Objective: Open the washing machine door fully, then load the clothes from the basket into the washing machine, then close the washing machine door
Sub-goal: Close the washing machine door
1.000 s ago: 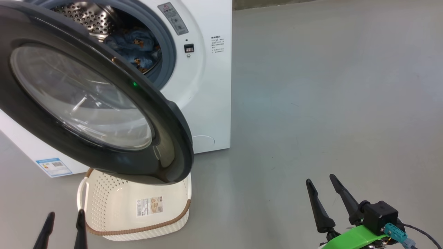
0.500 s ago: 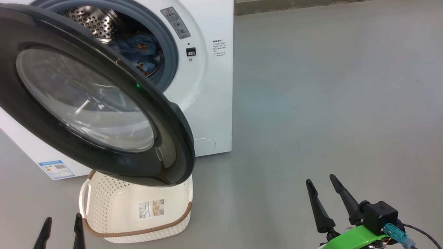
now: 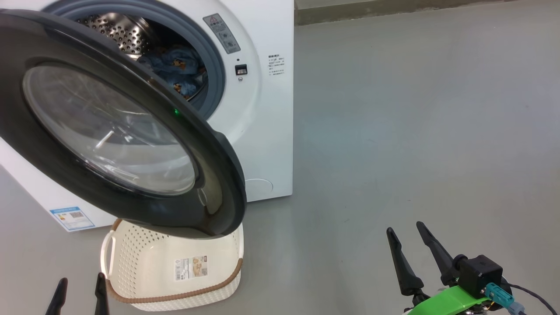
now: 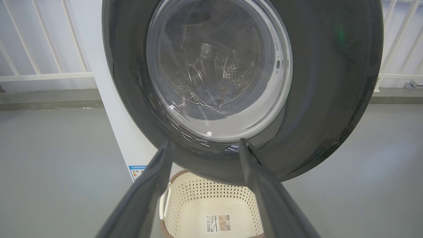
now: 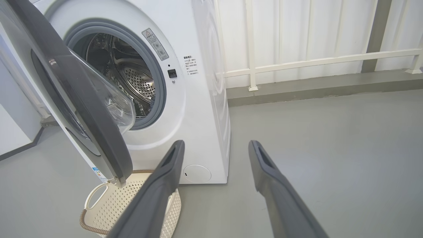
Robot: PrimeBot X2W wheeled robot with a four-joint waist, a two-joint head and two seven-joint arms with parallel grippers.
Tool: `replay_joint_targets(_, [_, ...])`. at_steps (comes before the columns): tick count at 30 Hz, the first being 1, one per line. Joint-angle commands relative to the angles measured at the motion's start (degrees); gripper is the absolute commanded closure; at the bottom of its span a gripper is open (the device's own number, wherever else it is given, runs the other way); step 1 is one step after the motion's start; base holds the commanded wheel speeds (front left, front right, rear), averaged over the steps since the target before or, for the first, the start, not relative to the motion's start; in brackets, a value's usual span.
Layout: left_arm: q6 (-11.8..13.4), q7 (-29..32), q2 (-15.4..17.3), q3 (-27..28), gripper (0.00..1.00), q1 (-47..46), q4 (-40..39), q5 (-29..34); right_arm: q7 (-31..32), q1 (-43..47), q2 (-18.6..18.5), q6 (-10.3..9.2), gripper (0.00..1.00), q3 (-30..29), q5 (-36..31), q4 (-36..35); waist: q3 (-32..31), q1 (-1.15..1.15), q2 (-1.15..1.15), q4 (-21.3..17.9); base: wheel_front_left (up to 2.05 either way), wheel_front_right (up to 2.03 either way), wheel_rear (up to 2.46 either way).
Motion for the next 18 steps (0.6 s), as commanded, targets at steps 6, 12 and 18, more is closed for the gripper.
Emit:
replay_joint_targets(6, [-0.18,-0.47,0.12,2.21,0.0,-0.77,-0.55,0.44,-0.27,-0.21,0.08,0.5,0.0,1.35,-0.91,-1.16,-0.14,0.0,0.0,0.24,0.0,0.0,0.0])
replay_joint_targets(12, [-0.18,-0.47,-0.08,2.08,0.0,-0.88,-0.28,0.32,-0.27,-0.09,0.08,0.5,1.0,1.33,-1.24,-1.05,-0.15,0.0,0.0,0.62,0.0,0.0,0.0])
replay_joint_targets(18, [-0.18,-0.47,-0.1,2.41,0.0,-0.82,-0.48,0.15,-0.27,-0.5,0.08,0.5,1.0,0.22,-1.13,-2.37,0.07,0.0,0.0,0.59,0.0,0.0,0.0])
